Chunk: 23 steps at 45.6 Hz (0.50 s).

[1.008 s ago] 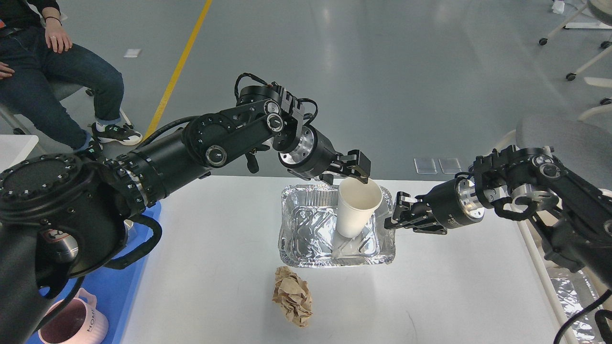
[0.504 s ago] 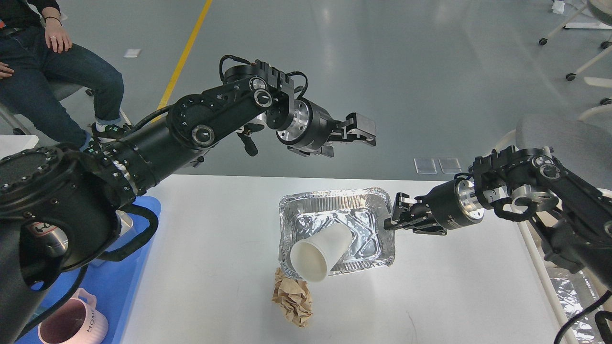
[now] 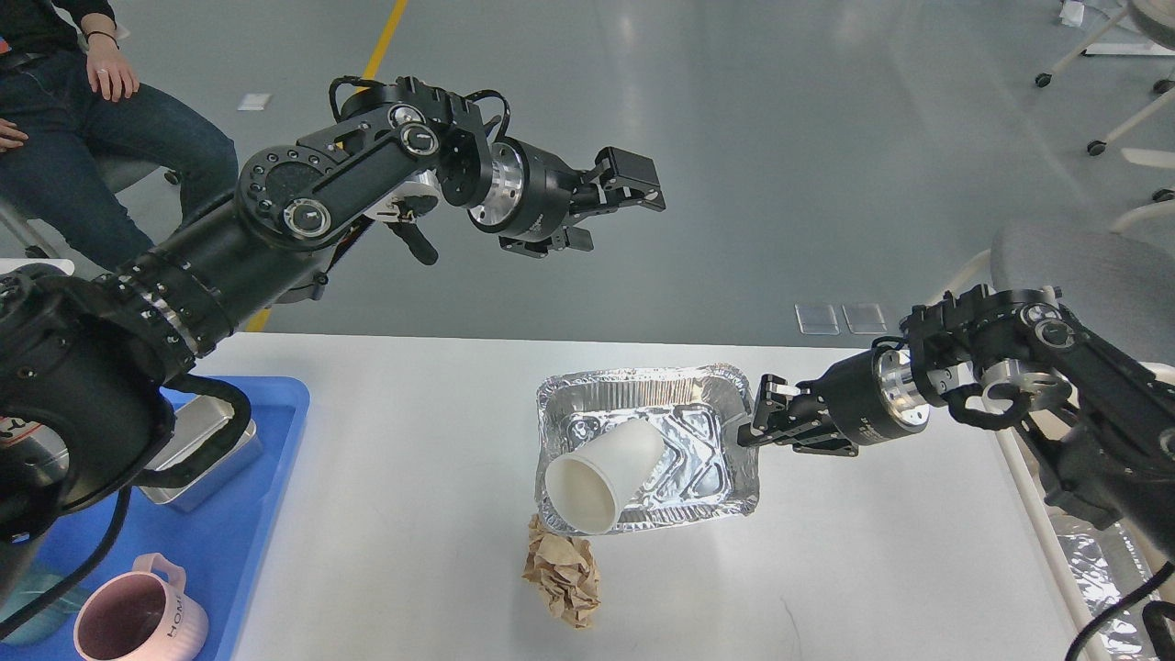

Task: Tidy desktop
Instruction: 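Raise the left gripper away from the foil tray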

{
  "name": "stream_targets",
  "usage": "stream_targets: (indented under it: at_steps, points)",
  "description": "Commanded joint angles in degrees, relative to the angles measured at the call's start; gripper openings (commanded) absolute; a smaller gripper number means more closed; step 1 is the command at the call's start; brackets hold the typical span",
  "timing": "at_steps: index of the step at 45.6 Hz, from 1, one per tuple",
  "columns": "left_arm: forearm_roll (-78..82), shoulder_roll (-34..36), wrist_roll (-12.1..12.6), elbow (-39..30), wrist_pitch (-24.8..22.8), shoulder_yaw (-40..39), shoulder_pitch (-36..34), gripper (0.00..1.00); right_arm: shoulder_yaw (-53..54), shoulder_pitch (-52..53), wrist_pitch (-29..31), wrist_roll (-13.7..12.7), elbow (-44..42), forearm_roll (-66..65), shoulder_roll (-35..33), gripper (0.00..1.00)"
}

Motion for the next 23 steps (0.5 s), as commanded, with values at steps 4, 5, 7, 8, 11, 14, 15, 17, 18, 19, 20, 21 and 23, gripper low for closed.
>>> stream_targets:
  at_steps: [4,5,7,8,11,14,15,17,18,19,20,21,23]
  points:
    - [-0.3,4.3,0.0,-0.1,0.0,0.1,1.3,0.97,0.0,-0.8,0.0,-0.4,0.7,0.0,0.0,0.00]
    - [-0.3,4.9,0.0,-0.1,-0.1,-0.1,1.7,0.97,0.0,-1.0,0.0,-0.5,0.7,0.1,0.0,0.00]
    - [-0.3,5.7,-0.1,-0.1,-0.1,-0.3,2.1,0.97,0.1,-1.5,0.0,-0.7,0.7,0.5,0.0,0.00]
    - [-0.3,5.8,-0.1,-0.1,-0.1,-0.3,2.2,0.97,0.1,-1.6,0.0,-0.8,0.7,1.0,0.0,0.00]
    - [-0.3,6.4,-0.1,0.0,-0.1,-0.2,2.3,0.97,0.1,-2.0,0.0,-1.3,0.7,2.4,0.0,0.00]
    - [-0.3,6.7,0.0,0.0,-0.1,-0.1,2.5,0.97,0.3,-2.3,0.0,-1.9,0.7,3.7,0.1,0.00]
    - [-0.3,6.9,0.0,-0.1,-0.1,-0.1,2.7,0.97,0.3,-2.4,0.0,-2.0,0.7,4.2,0.1,0.00]
    - [-0.3,7.2,0.0,-0.1,-0.1,-0.2,3.4,0.97,0.3,-2.7,0.0,-2.1,0.7,5.3,0.1,0.00]
    - [-0.2,7.2,0.0,-0.1,-0.1,-0.2,3.6,0.97,0.3,-2.8,0.0,-2.2,0.7,5.8,0.1,0.00]
    - [-0.2,7.3,0.0,0.0,-0.1,-0.2,3.8,0.97,0.3,-2.9,0.0,-2.3,0.7,6.2,0.1,0.00]
    - [-0.2,7.4,0.0,-0.1,-0.1,-0.2,4.0,0.97,0.3,-3.0,0.0,-2.5,0.7,6.6,0.1,0.00]
    - [-0.2,7.6,0.0,-0.1,-0.1,-0.1,4.1,0.97,0.3,-3.0,0.0,-2.6,0.7,7.1,0.1,0.00]
    - [-0.2,7.6,0.0,-0.1,-0.1,0.0,4.5,0.97,0.4,-3.0,0.0,-3.0,0.7,8.6,0.1,0.00]
